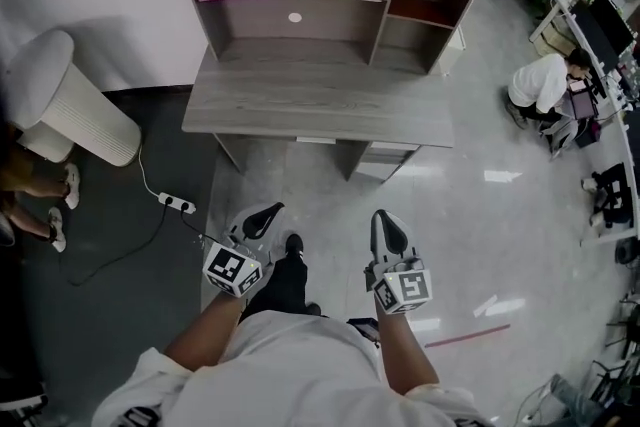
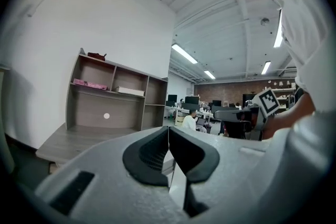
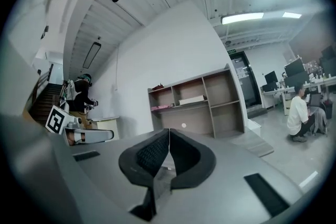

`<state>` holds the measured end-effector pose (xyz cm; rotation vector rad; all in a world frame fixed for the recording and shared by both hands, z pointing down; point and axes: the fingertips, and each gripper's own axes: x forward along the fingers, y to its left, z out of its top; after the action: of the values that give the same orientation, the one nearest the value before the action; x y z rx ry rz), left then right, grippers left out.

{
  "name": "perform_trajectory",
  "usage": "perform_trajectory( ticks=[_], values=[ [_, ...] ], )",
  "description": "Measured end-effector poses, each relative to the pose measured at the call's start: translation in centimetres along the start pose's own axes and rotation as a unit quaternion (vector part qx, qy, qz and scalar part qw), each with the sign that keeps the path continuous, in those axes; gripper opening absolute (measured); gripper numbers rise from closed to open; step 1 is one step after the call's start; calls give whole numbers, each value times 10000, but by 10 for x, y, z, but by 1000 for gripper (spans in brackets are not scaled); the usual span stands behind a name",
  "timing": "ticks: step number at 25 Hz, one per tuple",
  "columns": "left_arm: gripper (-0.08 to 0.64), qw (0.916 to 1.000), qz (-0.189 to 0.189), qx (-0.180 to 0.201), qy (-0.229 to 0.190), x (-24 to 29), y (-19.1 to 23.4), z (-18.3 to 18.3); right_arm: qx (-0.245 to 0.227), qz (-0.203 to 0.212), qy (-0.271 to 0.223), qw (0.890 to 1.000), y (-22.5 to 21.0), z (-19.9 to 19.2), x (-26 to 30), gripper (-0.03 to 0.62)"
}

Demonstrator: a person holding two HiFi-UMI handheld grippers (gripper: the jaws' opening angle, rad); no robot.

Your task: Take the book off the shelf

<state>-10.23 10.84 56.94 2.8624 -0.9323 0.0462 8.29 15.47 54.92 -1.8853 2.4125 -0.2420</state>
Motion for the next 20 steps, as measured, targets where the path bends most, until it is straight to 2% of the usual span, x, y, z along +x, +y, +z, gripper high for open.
perform_trajectory(
  ticks=[7,13,20],
  values=[
    [17,9988,-460,-128,-135,74,58,26,45,196,67,9998,-17,24,100,15],
    [17,9961,-821,-161,-279,132,103,52,111,121,35,9999,-39,45,171,15],
    [17,9944,-933,-305,-397,185,151,71,265,34,-88,9996,-62,67,223,15]
  ],
)
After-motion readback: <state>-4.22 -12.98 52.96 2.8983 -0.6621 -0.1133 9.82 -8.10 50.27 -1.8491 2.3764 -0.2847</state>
